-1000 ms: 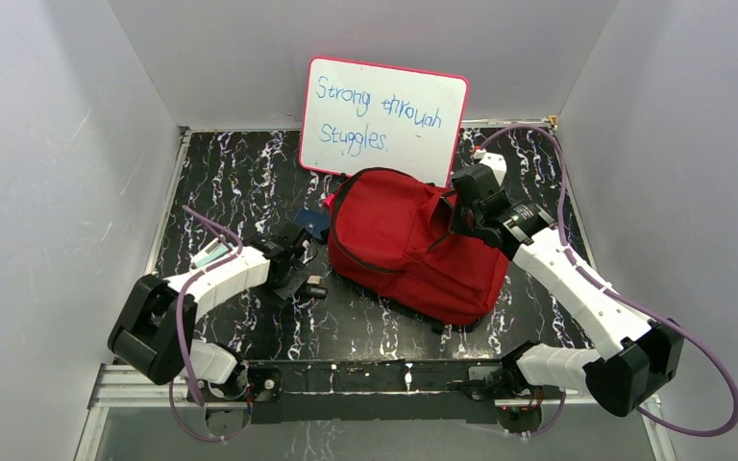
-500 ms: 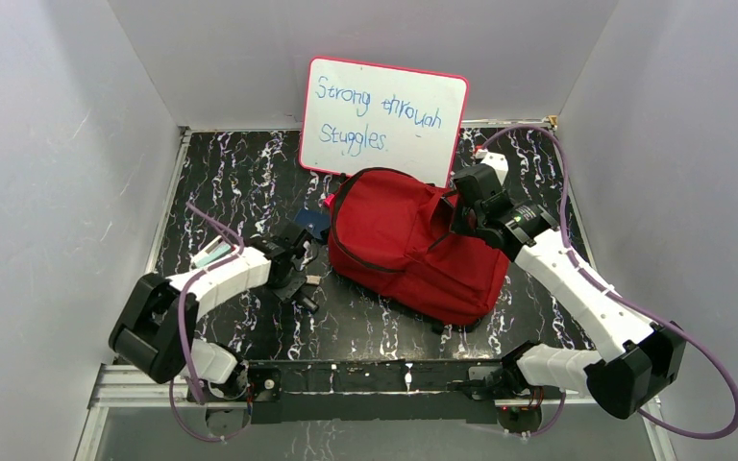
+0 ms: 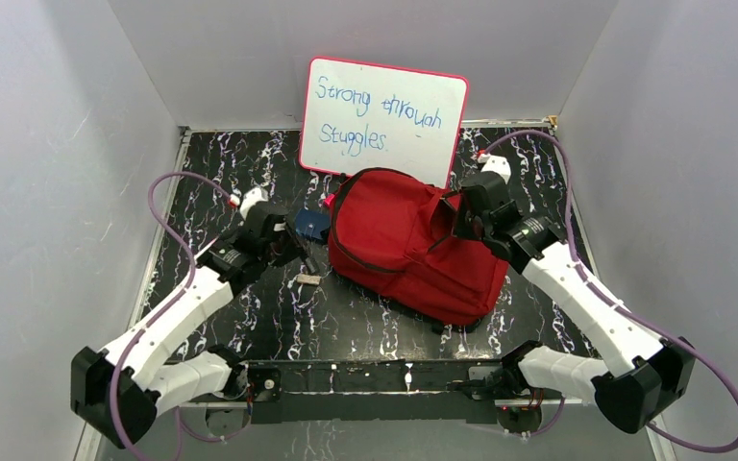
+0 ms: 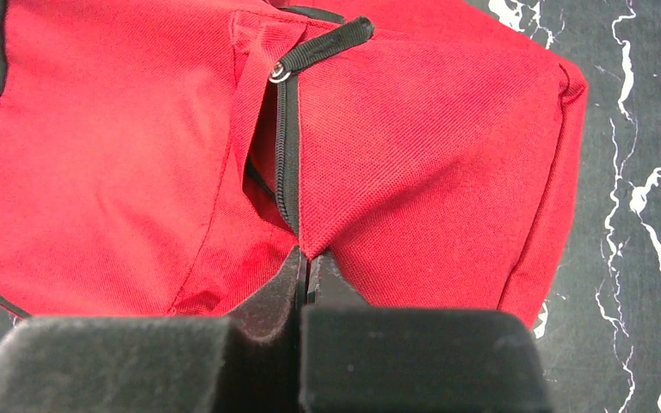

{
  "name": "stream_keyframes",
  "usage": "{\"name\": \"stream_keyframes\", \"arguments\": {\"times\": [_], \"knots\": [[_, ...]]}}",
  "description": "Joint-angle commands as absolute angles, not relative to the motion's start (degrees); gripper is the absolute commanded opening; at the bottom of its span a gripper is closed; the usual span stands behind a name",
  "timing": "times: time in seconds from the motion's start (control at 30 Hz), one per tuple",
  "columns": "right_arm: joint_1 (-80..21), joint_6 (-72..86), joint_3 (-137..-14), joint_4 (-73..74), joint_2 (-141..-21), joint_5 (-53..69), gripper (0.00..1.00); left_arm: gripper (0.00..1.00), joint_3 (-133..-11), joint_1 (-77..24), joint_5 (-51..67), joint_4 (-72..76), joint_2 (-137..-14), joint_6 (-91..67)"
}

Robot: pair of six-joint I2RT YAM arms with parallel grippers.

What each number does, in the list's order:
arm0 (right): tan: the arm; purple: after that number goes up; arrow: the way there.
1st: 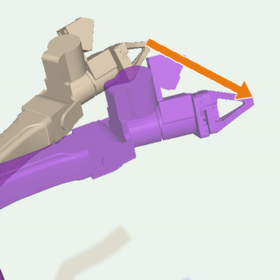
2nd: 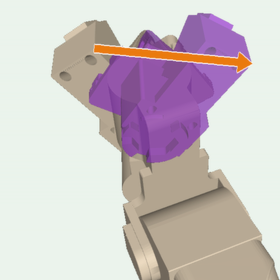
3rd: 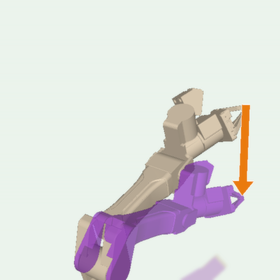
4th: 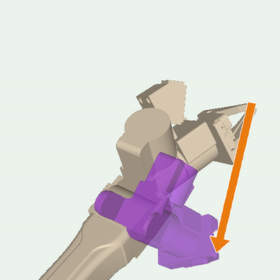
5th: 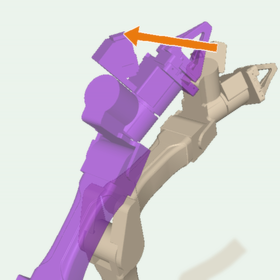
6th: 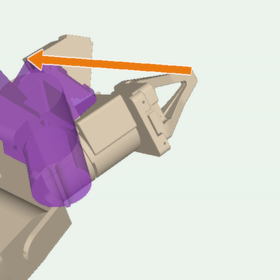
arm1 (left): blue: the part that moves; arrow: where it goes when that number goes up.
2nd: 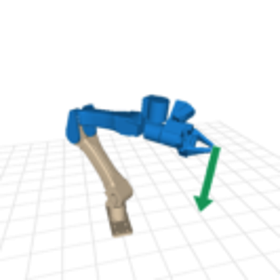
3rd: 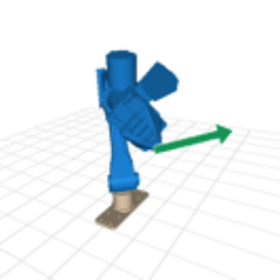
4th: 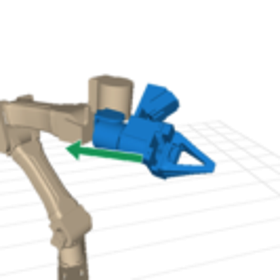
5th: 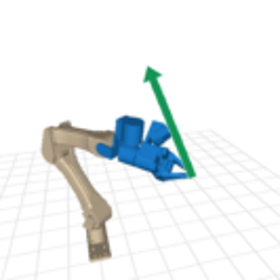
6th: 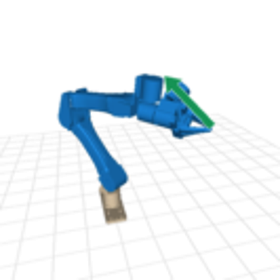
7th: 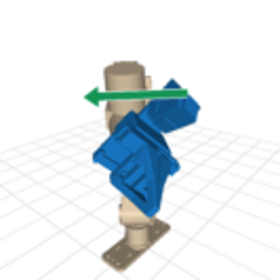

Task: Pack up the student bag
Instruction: Pick up the stationery from the center of the board, then place the stationery in the student bag.

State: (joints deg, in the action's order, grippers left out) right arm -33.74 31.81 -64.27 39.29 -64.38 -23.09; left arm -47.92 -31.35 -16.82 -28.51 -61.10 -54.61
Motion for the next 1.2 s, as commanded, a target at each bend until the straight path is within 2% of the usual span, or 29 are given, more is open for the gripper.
{"name": "stream_keyframes", "arguments": {"times": [0.0,0.2,0.4,0.63,0.87,1.17], "knots": [[-33.2,27.5,-62.3,31.0,-59.3,-22.4,0.0,0.0,-51.5,-31.4,-4.0,-12.2,-58.3,-42.1],[-33.2,27.7,-61.1,29.4,-58.1,-21.4,0.0,0.0,-62.1,-32.0,5.1,-2.7,-71.7,-39.8],[-33.2,28.8,-60.3,27.8,-57.7,-20.2,0.0,0.0,-69.9,-36.6,4.3,7.1,-83.2,-37.7],[-33.2,30.2,-60.6,27.4,-58.1,-19.1,0.0,0.0,-71.2,-40.2,6.2,19.4,-91.7,-40.6],[-33.3,33.7,-61.2,27.6,-57.9,-20.6,0.0,0.0,-68.7,-45.3,4.6,27.1,-93.9,-42.9],[-33.2,36.1,-61.6,27.2,-58.1,-20.1,0.0,0.0,-67.8,-49.7,3.0,29.4,-97.0,-46.0]]}}
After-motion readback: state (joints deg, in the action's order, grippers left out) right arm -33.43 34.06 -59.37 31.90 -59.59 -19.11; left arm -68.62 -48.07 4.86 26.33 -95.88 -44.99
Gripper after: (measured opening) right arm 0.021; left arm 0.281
